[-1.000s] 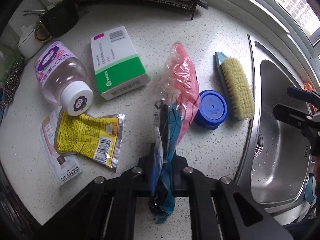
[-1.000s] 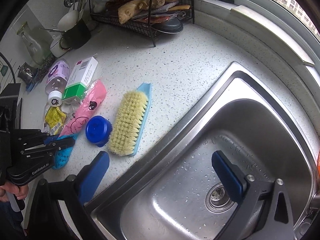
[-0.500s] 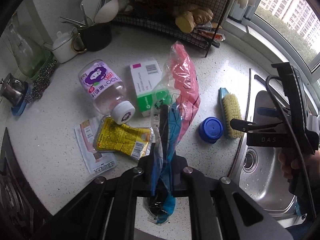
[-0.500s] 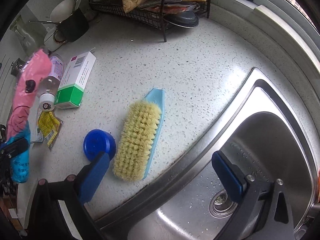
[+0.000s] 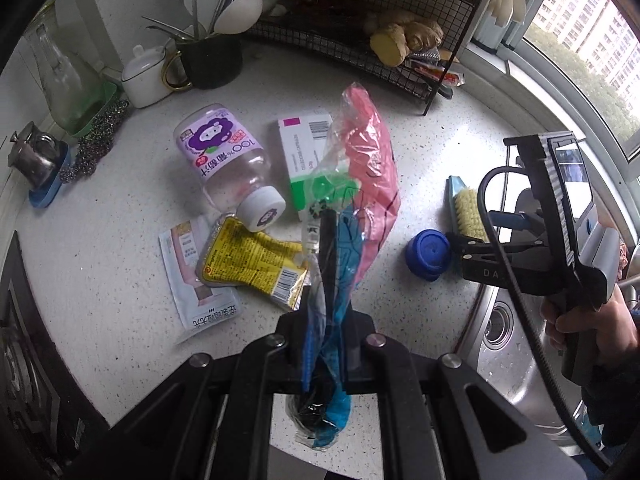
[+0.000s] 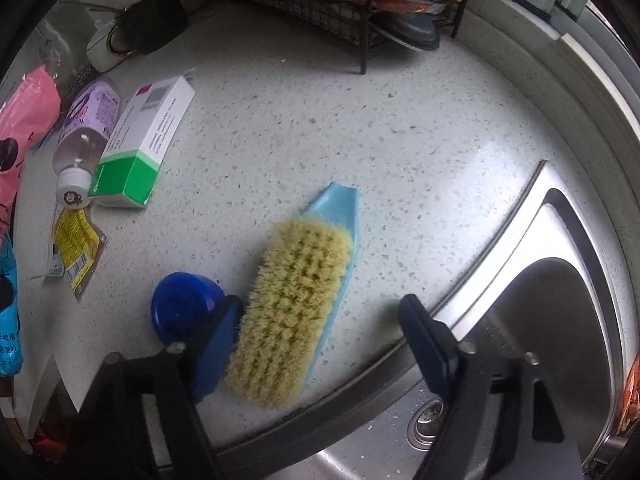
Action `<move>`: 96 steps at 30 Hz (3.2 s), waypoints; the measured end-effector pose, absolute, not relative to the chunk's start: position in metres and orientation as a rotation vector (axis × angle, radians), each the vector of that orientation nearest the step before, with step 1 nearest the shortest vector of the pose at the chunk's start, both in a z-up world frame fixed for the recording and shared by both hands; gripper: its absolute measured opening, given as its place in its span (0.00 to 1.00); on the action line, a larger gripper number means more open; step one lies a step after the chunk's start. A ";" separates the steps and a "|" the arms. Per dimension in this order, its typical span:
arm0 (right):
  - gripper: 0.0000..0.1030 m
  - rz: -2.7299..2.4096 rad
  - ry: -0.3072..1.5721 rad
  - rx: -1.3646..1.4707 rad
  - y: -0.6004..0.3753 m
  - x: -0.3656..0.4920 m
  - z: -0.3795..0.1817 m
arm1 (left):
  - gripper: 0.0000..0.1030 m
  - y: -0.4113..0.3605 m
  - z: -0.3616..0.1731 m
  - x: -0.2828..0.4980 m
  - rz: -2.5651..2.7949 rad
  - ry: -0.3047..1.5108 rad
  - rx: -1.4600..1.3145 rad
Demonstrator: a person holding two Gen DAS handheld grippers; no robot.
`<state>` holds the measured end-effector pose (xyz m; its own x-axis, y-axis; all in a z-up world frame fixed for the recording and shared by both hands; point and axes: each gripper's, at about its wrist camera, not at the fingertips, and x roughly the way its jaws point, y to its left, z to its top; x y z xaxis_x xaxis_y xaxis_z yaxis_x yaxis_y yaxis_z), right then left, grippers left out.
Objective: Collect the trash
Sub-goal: 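Grasp the yellow scrub brush with the right tool while the left tool holds the bag, then carry the bag and brush down toward the red bucket with both tools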
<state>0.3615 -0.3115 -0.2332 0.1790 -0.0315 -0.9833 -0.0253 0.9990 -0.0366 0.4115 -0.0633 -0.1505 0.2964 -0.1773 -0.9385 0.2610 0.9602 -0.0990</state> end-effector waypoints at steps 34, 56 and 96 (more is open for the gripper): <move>0.37 0.225 1.170 -0.043 -0.206 0.192 -0.098 | 0.08 0.039 -0.070 0.196 -0.216 1.014 0.002; 0.37 0.434 1.222 -0.090 -0.101 0.024 -0.100 | 0.08 0.103 -0.106 0.020 0.049 1.057 -0.097; 0.37 0.309 1.498 -0.127 -0.088 0.034 -0.444 | 0.08 0.097 -0.484 0.058 0.178 1.457 -0.185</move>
